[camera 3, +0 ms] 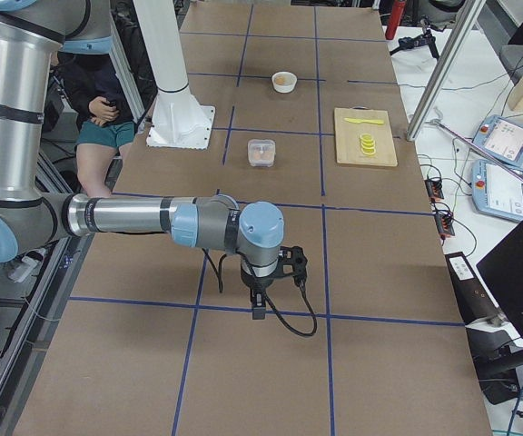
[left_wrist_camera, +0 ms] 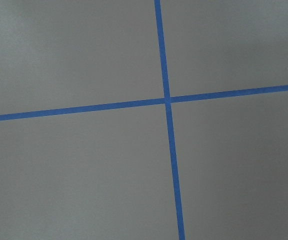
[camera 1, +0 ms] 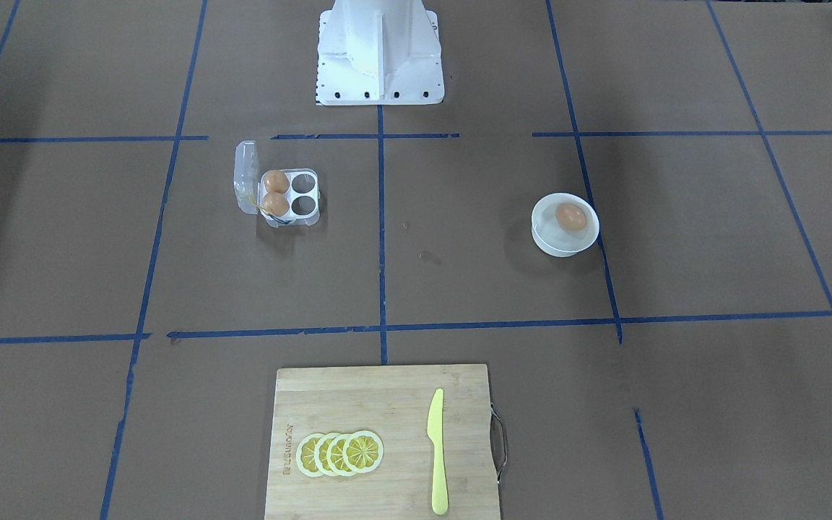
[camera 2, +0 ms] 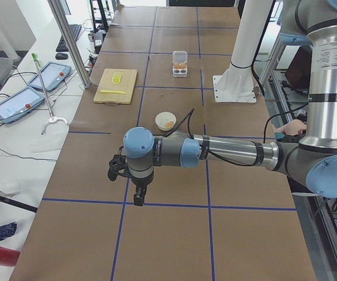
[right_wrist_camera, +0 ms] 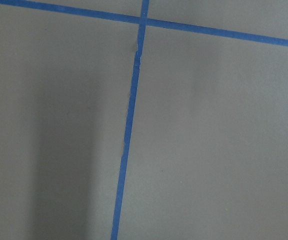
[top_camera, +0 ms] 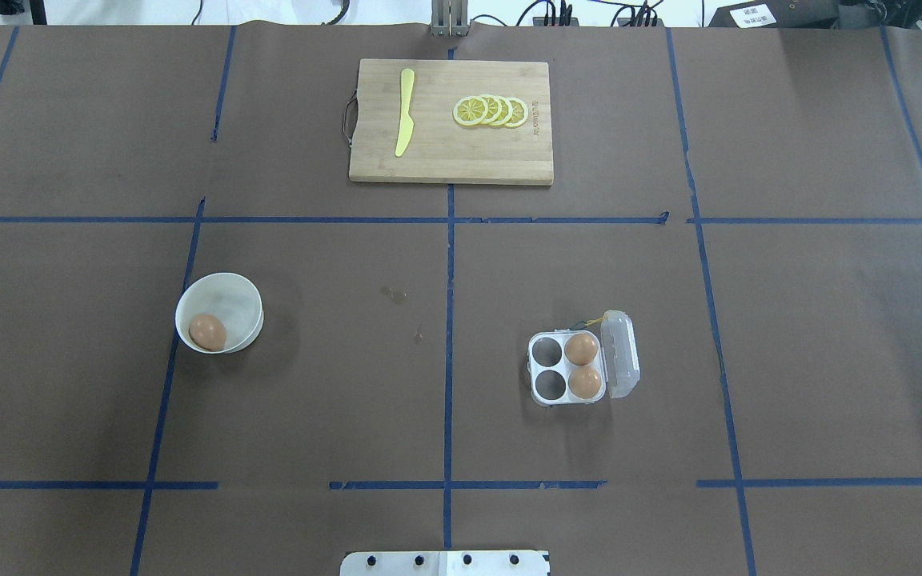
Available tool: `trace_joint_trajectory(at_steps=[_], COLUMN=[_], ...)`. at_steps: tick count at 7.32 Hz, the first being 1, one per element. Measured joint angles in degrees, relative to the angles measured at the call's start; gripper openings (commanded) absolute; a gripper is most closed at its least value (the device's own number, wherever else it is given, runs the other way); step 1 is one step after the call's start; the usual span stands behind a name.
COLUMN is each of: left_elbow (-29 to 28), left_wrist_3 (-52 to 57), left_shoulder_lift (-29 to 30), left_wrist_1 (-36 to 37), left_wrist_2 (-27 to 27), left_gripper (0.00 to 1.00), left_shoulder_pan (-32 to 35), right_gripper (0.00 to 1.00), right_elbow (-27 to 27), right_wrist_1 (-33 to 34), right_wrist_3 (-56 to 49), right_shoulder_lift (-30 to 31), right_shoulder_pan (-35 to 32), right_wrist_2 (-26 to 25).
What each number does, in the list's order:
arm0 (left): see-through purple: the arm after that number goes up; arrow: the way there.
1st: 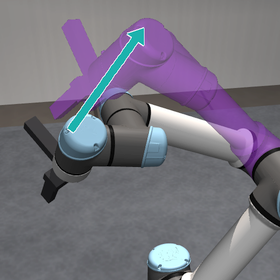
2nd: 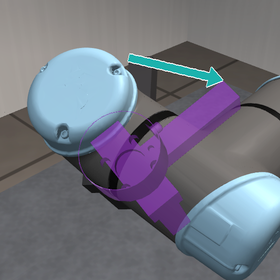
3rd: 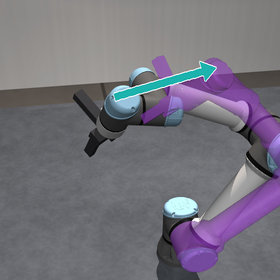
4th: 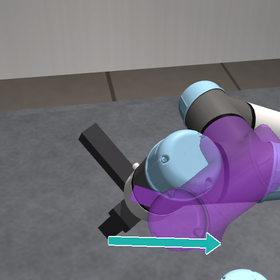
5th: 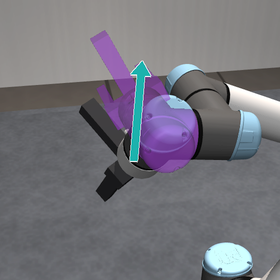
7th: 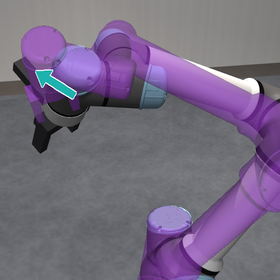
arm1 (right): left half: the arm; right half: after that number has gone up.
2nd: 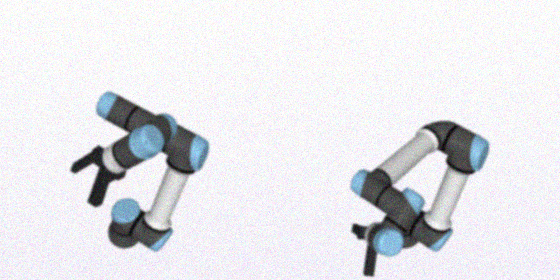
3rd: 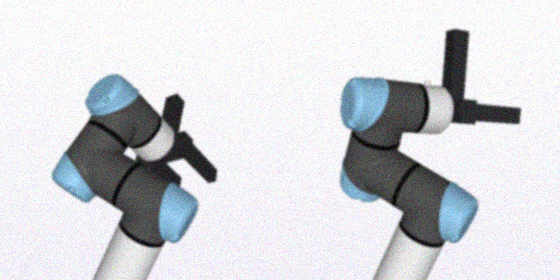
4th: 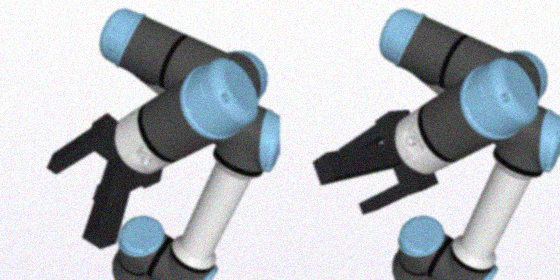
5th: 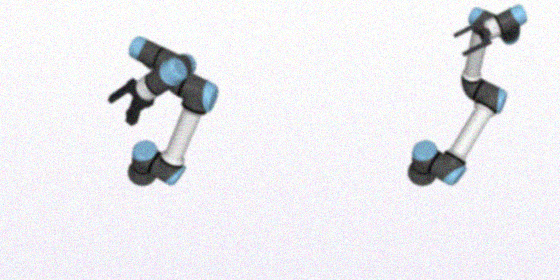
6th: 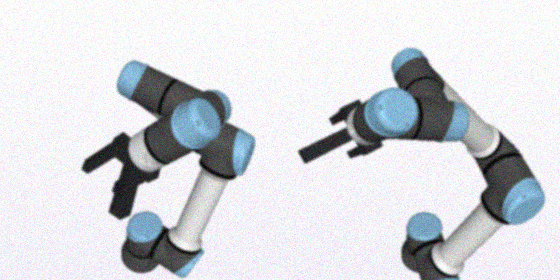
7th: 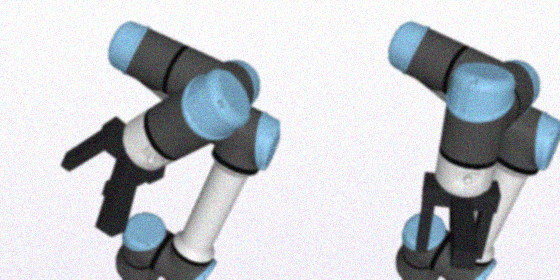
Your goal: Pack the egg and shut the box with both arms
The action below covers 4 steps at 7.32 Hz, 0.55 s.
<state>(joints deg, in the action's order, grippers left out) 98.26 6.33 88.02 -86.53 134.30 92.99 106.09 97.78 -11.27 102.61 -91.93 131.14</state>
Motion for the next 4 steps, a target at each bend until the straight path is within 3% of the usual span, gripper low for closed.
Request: trace_joint_trajectory(at_steps=[4], left_elbow=[0.21], left_wrist_3=[0.26], left_shoulder_lift=[0.05], left_wrist_1=[-0.49], left_wrist_2=[-0.04], left_gripper=[1.00], left_shoulder_pan=[-0.02], right_gripper=[1.00], right_elbow=[-0.07], right_wrist_1=[-2.83], right_wrist_3=[-0.05], right_shoulder_lift=[-0.13], right_shoulder_pan=[0.01], right_wrist_2=[-0.06])
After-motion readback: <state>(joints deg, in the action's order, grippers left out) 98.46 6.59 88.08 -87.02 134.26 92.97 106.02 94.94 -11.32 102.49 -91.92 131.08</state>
